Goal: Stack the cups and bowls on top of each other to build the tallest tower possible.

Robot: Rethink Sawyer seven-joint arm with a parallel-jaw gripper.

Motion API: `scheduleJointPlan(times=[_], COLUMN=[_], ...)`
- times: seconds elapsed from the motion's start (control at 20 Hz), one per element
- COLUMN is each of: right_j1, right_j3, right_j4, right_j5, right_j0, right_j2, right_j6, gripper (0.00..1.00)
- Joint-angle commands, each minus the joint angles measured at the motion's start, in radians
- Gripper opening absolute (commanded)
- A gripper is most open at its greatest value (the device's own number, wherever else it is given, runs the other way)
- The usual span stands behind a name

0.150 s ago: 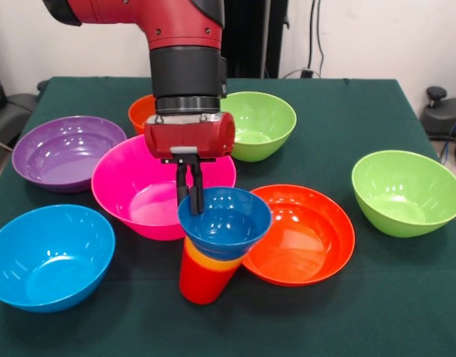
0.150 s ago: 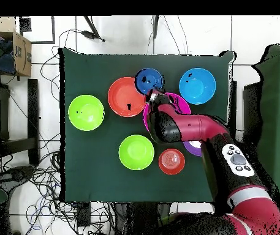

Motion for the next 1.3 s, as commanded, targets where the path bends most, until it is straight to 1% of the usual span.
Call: scheduleJointPlan(times=[0.05,0.4,0.8,1.0,1.2,1.3], right_j1=[0.012,0.009,0.012,0.021,0.025,0.027], right_j3=[-0.027,-0.026,-0.023,-0.025,-0.021,-0.024], right_j4=[-0.050,-0.050,-0.049,-0.053,-0.055,-0.056], right_j5=[0.117,0.116,0.110,0.080,0.069,0.067], right_j0=[0.034,0.039,0.029,0.025,0.012,0.016], right_j2=[-0.032,-0.040,-0.029,-0.024,-0.007,-0.012], right_j6=[-0.026,-0.025,-0.024,-0.014,-0.011,-0.011], gripper=[0.00,0.00,0.00,0.00,0.00,0.00])
